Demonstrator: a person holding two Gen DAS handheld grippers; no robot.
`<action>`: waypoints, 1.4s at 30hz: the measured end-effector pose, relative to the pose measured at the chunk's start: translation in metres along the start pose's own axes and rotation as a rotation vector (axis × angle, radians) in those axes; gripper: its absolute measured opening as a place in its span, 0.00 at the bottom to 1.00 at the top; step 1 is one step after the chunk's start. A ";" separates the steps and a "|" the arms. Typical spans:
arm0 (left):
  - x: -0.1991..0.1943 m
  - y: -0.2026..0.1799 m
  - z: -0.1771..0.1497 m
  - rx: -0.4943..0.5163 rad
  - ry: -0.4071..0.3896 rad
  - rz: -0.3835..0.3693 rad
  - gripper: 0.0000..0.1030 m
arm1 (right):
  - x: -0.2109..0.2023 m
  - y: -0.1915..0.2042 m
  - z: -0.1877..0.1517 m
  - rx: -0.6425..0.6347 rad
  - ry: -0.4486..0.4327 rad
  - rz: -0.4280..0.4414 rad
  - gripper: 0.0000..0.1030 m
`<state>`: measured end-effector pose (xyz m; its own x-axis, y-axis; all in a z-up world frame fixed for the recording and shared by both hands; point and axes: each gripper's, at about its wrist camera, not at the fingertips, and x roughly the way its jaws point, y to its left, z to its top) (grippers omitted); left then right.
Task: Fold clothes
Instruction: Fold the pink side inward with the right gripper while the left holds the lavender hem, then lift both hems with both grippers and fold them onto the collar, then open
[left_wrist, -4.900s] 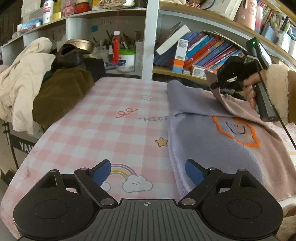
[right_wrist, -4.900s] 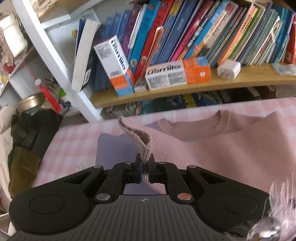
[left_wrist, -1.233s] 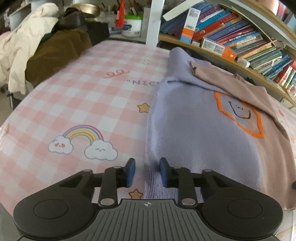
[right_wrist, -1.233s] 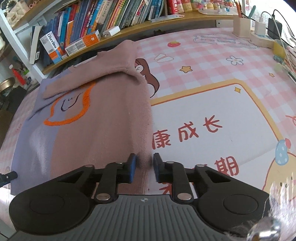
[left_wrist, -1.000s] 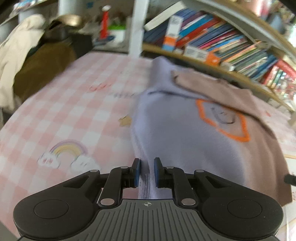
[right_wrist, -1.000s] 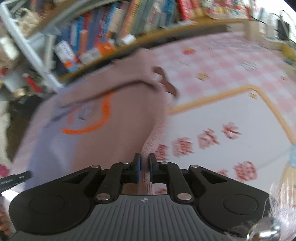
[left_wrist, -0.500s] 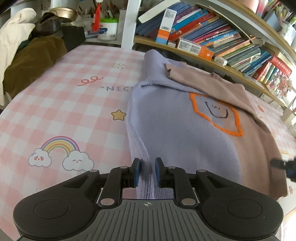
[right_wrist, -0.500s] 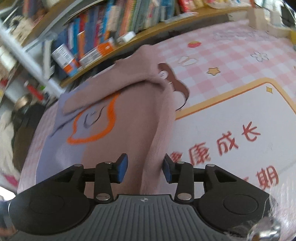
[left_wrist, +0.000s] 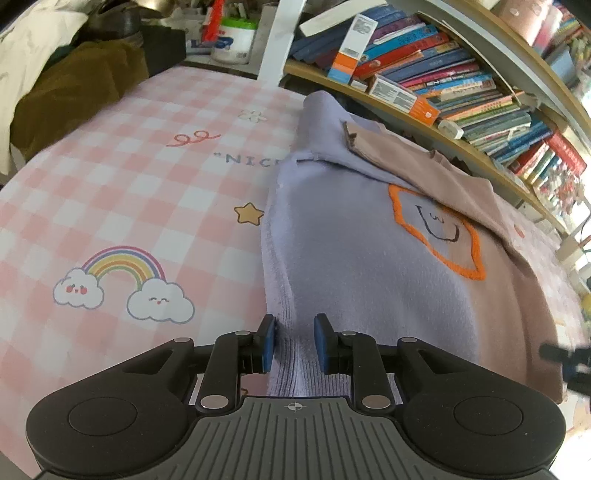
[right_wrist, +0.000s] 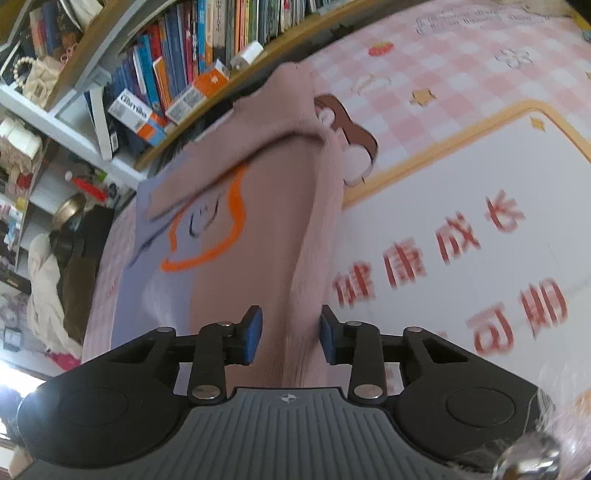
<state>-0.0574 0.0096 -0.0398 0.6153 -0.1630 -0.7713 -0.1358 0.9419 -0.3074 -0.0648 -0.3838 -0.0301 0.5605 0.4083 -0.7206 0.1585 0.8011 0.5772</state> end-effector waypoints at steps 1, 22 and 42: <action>0.000 0.002 0.000 -0.017 0.005 -0.004 0.22 | -0.001 -0.001 -0.004 0.000 0.008 -0.005 0.26; -0.034 0.009 -0.008 -0.138 -0.039 -0.068 0.04 | -0.034 -0.011 -0.023 -0.003 0.007 0.034 0.05; -0.083 0.023 -0.084 -0.206 0.002 -0.006 0.04 | -0.080 -0.034 -0.079 -0.081 0.191 0.148 0.05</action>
